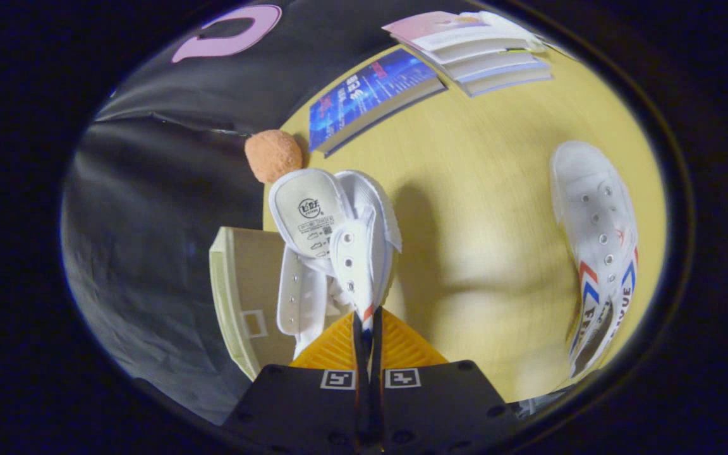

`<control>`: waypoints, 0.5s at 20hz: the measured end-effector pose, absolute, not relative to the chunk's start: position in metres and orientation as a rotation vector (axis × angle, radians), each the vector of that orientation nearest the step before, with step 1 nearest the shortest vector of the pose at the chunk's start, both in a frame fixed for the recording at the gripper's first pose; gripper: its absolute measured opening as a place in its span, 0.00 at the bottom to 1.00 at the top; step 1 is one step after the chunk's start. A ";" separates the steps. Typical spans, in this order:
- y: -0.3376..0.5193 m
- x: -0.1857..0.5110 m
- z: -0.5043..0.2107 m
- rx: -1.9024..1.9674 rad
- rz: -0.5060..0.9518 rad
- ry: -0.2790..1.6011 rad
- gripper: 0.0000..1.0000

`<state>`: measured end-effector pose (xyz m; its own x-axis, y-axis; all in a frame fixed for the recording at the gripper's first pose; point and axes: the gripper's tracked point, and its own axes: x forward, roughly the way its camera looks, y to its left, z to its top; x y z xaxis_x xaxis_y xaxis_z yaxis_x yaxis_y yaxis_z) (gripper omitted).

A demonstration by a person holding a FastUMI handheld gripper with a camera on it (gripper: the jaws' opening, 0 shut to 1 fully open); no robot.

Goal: Open the storage box then place both shoes into the box .Put the left shoe in first, then the right shoe, with the right side of both shoes facing outward in a uniform manner.

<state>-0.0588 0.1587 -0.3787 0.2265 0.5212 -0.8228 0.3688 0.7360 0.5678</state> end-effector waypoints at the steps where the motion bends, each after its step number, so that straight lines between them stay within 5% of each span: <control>1: 0.163 -0.052 -0.364 0.812 0.133 1.358 0.03; 10: 0.261 -0.006 -0.271 0.867 0.286 1.256 0.02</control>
